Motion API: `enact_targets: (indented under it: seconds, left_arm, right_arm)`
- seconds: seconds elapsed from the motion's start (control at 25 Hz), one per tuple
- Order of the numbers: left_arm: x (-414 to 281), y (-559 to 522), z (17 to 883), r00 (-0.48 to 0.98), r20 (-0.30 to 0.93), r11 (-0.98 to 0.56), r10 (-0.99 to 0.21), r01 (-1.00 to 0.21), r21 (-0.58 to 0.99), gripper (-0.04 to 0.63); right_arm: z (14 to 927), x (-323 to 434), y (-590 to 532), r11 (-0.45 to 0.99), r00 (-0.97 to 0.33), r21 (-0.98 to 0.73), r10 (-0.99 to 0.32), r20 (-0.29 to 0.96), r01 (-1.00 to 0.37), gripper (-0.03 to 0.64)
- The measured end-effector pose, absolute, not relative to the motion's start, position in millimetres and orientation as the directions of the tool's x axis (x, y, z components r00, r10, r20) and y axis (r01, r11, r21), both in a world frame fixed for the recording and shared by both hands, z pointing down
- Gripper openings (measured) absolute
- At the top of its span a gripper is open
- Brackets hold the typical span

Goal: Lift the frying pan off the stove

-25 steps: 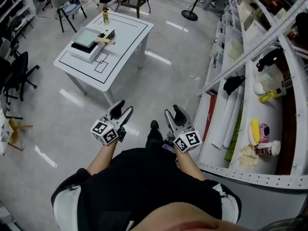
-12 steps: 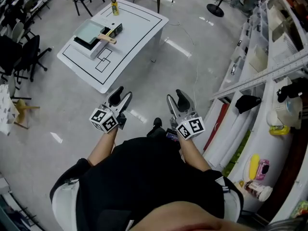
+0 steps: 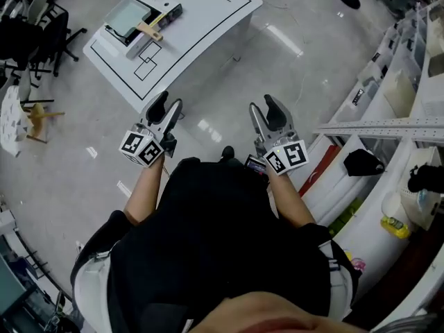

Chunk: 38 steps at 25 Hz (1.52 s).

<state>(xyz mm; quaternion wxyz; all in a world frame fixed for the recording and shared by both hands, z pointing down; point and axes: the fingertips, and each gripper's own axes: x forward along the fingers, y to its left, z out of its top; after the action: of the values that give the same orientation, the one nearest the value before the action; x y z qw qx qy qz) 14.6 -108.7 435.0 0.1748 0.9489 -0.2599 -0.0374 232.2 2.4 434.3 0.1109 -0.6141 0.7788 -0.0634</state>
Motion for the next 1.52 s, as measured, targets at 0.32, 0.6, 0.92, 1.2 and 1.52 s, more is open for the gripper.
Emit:
enact_targets:
  seconds: [0.32, 0.6, 0.92, 1.2, 1.52]
  left_arm:
    - [13, -148, 431, 0.798, 0.019, -0.746, -0.603, -0.572, 0.341, 0.229]
    - [-6, -188, 448, 0.752, 0.028, -0.701, -0.658, -0.626, 0.342, 0.229]
    - [-18, -268, 461, 0.694, 0.009, -0.624, -0.72, -0.654, 0.429, 0.229]
    - [-40, -343, 471, 0.675, 0.05, -0.581, -0.736, -0.668, 0.465, 0.229]
    - [-81, -407, 502, 0.677, 0.074, -0.42, -0.732, -0.535, 0.733, 0.23]
  right_arm:
    - [438, 263, -50, 0.305, -0.291, -0.247, -0.952, -0.094, -0.92, 0.193]
    - [456, 267, -103, 0.338, -0.332, -0.251, -0.941, -0.066, -0.907, 0.193]
    - [457, 260, -195, 0.416, -0.424, -0.245, -0.905, -0.02, -0.876, 0.193]
    - [444, 231, -301, 0.505, -0.517, -0.292, -0.855, -0.041, -0.812, 0.193]
    - [447, 161, -400, 0.646, -0.685, -0.382, -0.727, -0.044, -0.661, 0.193]
